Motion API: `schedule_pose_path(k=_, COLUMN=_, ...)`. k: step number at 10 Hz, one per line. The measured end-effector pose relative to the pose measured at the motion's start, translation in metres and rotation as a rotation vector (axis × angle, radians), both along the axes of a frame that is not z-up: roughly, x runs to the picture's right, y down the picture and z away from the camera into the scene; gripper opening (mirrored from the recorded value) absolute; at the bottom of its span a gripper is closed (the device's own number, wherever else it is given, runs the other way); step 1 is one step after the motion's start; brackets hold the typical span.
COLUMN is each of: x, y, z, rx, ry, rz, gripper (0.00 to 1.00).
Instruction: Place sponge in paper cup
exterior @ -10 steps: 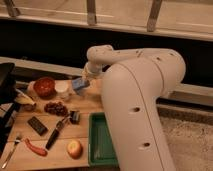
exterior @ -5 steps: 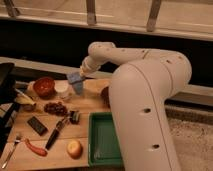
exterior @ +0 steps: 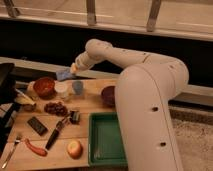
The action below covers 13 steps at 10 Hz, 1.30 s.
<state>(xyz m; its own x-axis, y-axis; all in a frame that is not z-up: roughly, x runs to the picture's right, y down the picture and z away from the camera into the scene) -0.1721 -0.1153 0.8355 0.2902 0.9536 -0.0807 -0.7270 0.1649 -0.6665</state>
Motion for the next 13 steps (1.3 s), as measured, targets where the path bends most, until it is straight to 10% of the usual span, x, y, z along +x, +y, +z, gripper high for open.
schedule_pose_path(k=10, x=-0.049, y=0.039, z=0.018, rx=-0.075, ry=-0.029, rz=-0.095, gripper=0.0)
schedule_pose_path(k=13, x=-0.051, y=0.043, z=0.033, rx=-0.108, ry=-0.01, rz=-0.091, gripper=0.18)
